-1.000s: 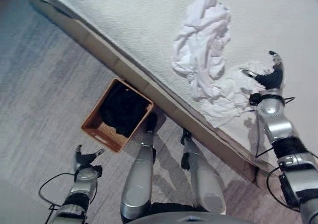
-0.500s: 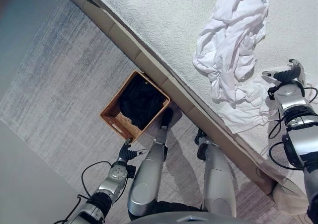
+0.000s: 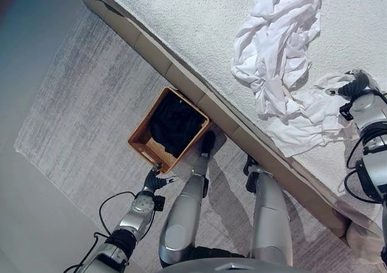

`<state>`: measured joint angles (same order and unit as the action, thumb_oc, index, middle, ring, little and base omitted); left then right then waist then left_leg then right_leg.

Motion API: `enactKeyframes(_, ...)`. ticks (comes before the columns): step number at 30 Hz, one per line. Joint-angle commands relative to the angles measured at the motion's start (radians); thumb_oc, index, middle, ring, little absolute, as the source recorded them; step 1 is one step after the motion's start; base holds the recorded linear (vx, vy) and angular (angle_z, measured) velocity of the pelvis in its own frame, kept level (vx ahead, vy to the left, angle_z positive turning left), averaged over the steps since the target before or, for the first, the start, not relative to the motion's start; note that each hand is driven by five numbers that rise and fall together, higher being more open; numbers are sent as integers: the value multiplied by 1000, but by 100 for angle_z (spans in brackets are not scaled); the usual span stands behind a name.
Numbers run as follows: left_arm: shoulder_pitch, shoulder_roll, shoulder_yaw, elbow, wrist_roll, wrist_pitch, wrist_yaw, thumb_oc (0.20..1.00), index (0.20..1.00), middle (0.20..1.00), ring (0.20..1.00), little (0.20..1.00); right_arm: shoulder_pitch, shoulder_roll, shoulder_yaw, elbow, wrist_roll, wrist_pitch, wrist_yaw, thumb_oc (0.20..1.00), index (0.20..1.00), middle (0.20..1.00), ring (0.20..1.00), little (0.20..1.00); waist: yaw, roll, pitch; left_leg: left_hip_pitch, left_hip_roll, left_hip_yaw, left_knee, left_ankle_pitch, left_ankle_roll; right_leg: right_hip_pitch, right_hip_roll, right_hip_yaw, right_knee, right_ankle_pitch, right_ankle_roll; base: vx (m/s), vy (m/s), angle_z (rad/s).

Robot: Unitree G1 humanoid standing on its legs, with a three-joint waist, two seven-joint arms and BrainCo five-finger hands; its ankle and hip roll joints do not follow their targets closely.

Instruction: Pick up clothes into the bucket

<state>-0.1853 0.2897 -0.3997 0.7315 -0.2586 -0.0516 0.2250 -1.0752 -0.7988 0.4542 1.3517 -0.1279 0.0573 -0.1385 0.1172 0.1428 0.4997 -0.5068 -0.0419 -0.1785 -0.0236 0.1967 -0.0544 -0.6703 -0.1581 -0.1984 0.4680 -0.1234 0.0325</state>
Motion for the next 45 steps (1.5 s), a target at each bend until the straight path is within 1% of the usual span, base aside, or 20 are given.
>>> enactKeyframes(1,-52,-8,3,54,-8,-7,-5,1000,1000,1000,1000,1000,72,-13,71,61,16,51,37,200,200,200,200,200,-30,-27,20,38,-19,12,9,-30,29,102,49,54,-204,142,32,-19,-14,-6)
enactKeyframes(8,-66,-2,2,48,-9,-9,5,1000,1000,1000,1000,1000,4,-28,87,-32,72,29,-22,200,200,200,200,200,-48,-59,20,53,-23,15,15,-31,25,145,55,63,-240,160,30,-13,-4,-3)
enactKeyframes(13,-49,18,45,28,-13,-21,31,1000,1000,1000,1000,1000,-25,-91,95,-219,88,8,-94,200,200,200,200,200,-58,-85,20,107,-23,19,13,-37,22,211,55,65,-255,163,33,-10,10,-3)
enactKeyframes(16,-28,37,73,-10,-13,-32,45,1000,1000,1000,1000,1000,-13,-137,59,-347,91,0,-145,200,200,200,200,200,-66,-100,6,147,-23,20,9,-46,20,257,52,62,-264,161,36,9,13,-1)
enactKeyframes(17,-18,48,84,-27,-15,-35,50,1000,1000,1000,1000,1000,-3,-156,41,-398,88,4,-162,200,200,200,200,200,-68,-103,-7,155,-24,20,7,-46,21,273,52,60,-276,166,37,58,47,-2)
enactKeyframes(18,-2,67,113,-95,-27,-48,62,1000,1000,1000,1000,1000,37,-183,-27,-508,108,-4,-212,200,200,200,200,200,-74,-109,-25,182,-24,22,5,-56,22,302,49,59,-285,163,40,31,47,-2)
enactKeyframes(20,-2,69,111,-96,-27,-47,62,1000,1000,1000,1000,1000,42,-184,-33,-511,107,-3,-213,200,200,200,200,200,-73,-109,-27,178,-24,21,4,-52,22,301,50,58,-290,169,41,13,21,-2)
enactKeyframes(21,15,86,141,-160,-35,-57,70,1000,1000,1000,1000,1000,99,-195,-106,-611,84,1,-254,200,200,200,200,200,-77,-113,-48,207,-25,25,3,-63,24,332,47,59,-302,169,44,63,45,-2)
enactKeyframes(23,29,107,169,-254,-40,-71,79,1000,1000,1000,1000,1000,170,-204,-202,-712,53,1,-307,200,200,200,200,200,-82,-117,-74,234,-26,29,-2,-72,28,362,48,59,-318,169,48,74,49,-1)
enactKeyframes(25,34,121,189,-310,-34,-78,81,1000,1000,1000,1000,1000,225,-197,-269,-792,21,-2,-337,200,200,200,200,200,-89,-121,-102,258,-25,37,-6,-81,30,386,48,61,-334,171,51,70,46,-4)
enactKeyframes(26,40,143,202,-394,-20,-85,75,1000,1000,1000,1000,1000,277,-171,-336,-860,1,-9,-367,200,200,200,200,200,-94,-125,-129,283,-24,47,-10,-92,33,410,50,63,-348,172,54,57,42,-8)
enactKeyframes(28,42,162,206,-448,-19,-89,62,1000,1000,1000,1000,1000,312,-155,-365,-909,-9,-14,-372,200,200,200,200,200,-95,-129,-144,304,-21,55,-13,-104,34,429,52,69,-355,166,55,62,26,-14)
enactKeyframes(30,42,188,212,-517,-27,-96,39,1000,1000,1000,1000,1000,352,-121,-395,-976,-7,-33,-365,200,200,200,200,200,-102,-139,-177,321,-20,69,-18,-108,37,447,56,74,-375,176,59,69,24,-21)
enactKeyframes(33,40,219,208,-619,-63,-100,-16,1000,1000,1000,1000,1000,411,-74,-401,-1066,-2,-61,-316,200,200,200,200,200,-109,-157,-229,367,-16,89,-29,-124,39,491,65,87,-405,180,63,108,15,-21)
enactKeyframes(35,26,242,199,-672,-73,-102,-48,1000,1000,1000,1000,1000,436,-55,-382,-1116,18,-86,-262,200,200,200,200,200,-116,-166,-267,392,-11,102,-33,-134,39,514,70,96,-420,182,65,122,16,-18)
enactKeyframes(36,2,260,183,-720,-80,-98,-73,1000,1000,1000,1000,1000,452,-35,-356,-1160,61,-104,-207,200,200,200,200,200,-123,-175,-301,417,-4,116,-41,-141,38,536,75,105,-436,185,67,100,8,-21)
enactKeyframes(37,4,261,183,-721,-81,-97,-74,1000,1000,1000,1000,1000,454,-35,-357,-1162,61,-103,-206,200,200,200,200,200,-121,-176,-301,420,-4,118,-42,-142,38,538,76,107,-438,186,67,102,4,-28)
enactKeyframes(42,-75,261,105,-749,-98,-64,-125,1000,1000,1000,1000,1000,465,-7,-278,-1242,186,-113,-65,200,200,200,200,200,-135,-196,-374,474,8,144,-55,-157,36,593,83,120,-471,191,71,81,-2,-17)
enactKeyframes(44,-98,259,83,-738,-95,-57,-136,1000,1000,1000,1000,1000,464,-8,-264,-1258,209,-114,-45,200,200,200,200,200,-137,-196,-385,485,9,147,-57,-161,37,604,85,124,-477,191,71,65,4,-9)
enactKeyframes(45,-147,261,38,-723,-63,-38,-155,1000,1000,1000,1000,1000,457,-1,-237,-1295,253,-115,1,200,200,200,200,200,-142,-200,-407,503,12,156,-59,-168,37,623,85,129,-483,191,72,59,5,-5)
